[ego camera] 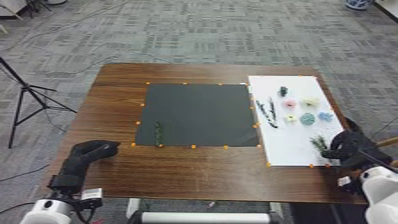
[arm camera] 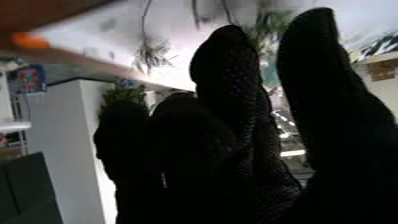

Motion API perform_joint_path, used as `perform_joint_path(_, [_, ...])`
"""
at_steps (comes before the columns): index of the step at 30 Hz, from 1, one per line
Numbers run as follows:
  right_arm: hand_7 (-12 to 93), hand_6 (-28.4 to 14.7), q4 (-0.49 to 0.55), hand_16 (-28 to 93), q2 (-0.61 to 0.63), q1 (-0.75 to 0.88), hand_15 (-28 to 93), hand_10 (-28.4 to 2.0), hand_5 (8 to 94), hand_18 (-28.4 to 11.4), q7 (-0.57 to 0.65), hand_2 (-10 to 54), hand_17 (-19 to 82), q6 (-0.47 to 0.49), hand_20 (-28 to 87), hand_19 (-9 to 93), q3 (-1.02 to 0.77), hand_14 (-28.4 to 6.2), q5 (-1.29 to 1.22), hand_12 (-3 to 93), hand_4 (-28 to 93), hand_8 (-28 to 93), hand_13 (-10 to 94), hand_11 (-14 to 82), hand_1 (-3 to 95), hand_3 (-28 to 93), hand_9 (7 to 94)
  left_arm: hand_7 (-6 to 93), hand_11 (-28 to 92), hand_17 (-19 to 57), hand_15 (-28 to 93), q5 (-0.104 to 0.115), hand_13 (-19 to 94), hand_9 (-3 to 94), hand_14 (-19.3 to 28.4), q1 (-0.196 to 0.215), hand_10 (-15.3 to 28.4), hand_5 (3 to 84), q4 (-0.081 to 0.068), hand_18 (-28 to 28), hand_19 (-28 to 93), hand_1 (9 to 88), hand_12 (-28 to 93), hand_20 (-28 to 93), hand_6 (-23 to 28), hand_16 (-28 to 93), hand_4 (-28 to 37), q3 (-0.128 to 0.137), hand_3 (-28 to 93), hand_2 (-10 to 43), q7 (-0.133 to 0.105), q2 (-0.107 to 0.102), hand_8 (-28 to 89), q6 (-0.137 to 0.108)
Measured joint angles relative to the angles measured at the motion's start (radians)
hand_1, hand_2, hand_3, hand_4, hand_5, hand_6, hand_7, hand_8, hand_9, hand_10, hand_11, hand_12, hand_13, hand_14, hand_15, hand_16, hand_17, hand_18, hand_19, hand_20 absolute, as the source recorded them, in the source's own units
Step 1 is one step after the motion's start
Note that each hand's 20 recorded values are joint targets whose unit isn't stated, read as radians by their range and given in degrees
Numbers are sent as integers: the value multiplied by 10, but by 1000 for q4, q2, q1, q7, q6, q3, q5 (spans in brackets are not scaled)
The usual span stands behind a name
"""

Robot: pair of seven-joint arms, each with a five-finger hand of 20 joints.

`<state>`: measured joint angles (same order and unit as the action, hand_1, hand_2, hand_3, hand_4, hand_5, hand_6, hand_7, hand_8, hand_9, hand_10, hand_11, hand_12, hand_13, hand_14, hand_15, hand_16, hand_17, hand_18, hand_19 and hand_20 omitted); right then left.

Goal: Arrange flowers

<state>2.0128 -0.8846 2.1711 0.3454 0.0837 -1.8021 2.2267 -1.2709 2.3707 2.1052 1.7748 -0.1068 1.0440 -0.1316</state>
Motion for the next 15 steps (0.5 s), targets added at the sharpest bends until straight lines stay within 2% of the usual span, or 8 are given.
perform_joint_path(4, [357, -5, -8, 352, 0, -2, 593, -72, 678, -181, 8, -95, 595, -45, 556, 932, 30, -24, -1, 317, -140, 257, 937, 431, 620, 532, 914, 233, 277, 21, 355, -5, 404, 535, 185, 0, 142, 548, 1, 161, 245, 290, 192, 271, 9, 35, -207, 0, 663, -44, 3, 3, -89, 6])
perform_joint_path(8, [359, -6, -23, 341, 7, -18, 605, -69, 682, -175, 17, -95, 605, -105, 558, 932, 65, -20, -14, 320, -142, 257, 937, 431, 628, 536, 918, 233, 277, 22, 354, -7, 404, 535, 185, 0, 142, 548, 2, 161, 245, 290, 192, 271, 8, 35, -205, 0, 663, -43, 5, 3, -89, 8])
perform_joint_path(15, [364, -10, -24, 327, 24, -60, 611, -69, 686, -170, 13, -95, 611, -134, 556, 932, 84, -16, -50, 323, -133, 255, 937, 430, 624, 553, 919, 233, 277, 22, 354, -8, 403, 535, 185, 0, 142, 549, 3, 161, 245, 291, 192, 271, 9, 36, -203, 0, 663, -41, 6, 4, -89, 9])
